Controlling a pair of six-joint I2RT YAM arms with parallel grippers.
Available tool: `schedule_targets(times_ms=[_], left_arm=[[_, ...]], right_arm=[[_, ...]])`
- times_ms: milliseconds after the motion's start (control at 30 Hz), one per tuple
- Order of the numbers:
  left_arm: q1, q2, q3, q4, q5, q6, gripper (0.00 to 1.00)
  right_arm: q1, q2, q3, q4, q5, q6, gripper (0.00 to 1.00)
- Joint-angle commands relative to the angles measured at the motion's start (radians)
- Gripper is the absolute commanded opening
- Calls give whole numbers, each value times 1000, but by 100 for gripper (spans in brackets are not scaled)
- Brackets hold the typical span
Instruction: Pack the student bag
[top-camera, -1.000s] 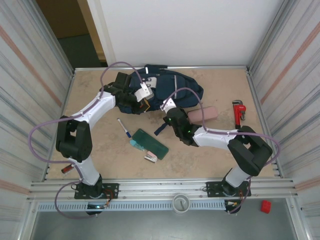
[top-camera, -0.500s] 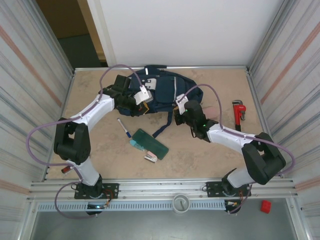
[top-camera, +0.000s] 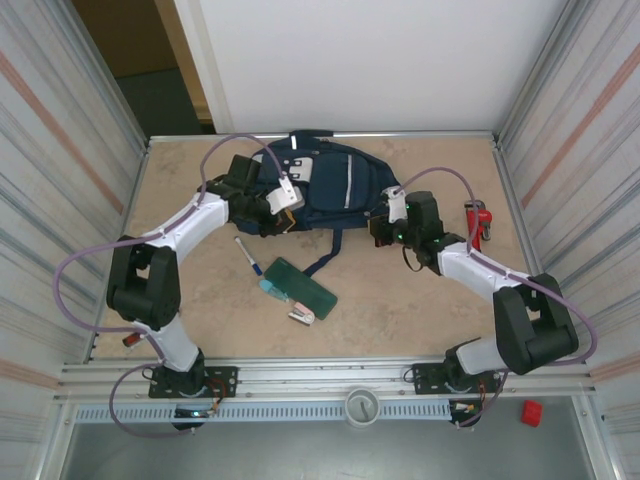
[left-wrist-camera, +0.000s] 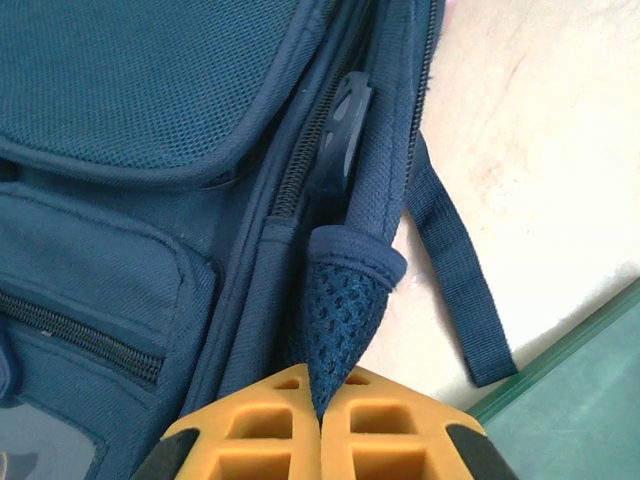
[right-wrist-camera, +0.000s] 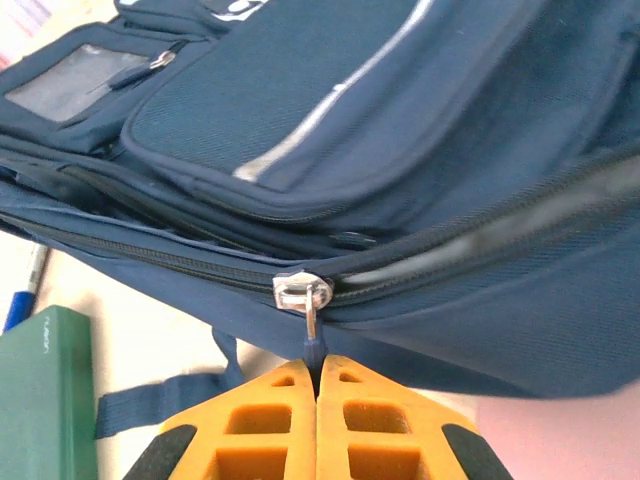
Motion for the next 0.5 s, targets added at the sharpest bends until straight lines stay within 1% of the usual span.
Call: schedule_targets(times_ms=[0,67,133,200,267,300,400,467], left_arm=[[35,-45,-13,40,-131,40,0],[33,-31,-8,25,-149,45,0],[24,-30,-11,19,-150,41,13],[3,-47,-23,24,-137,44,32],[-21,-77,-43,52,-120,42,43],[-34,-97,-57,74,-112,39,48],[-77,-137,-84,141,-98,38,58],[-115,-133,-86,161,-94,63,63]], right_arm=[[-20,-28,-11,-35,-74,87,0],[-6,-19,-7,-19,-86,112,0],[12,-12,2,1,-97,139,0],[36,-6,16,6,-99,160,0],[54,-2,27,11,-94,179,0],[60,0,31,16,-93,188,0],[72,11,37,22,-91,200,0],[72,19,36,30,-91,207,0]])
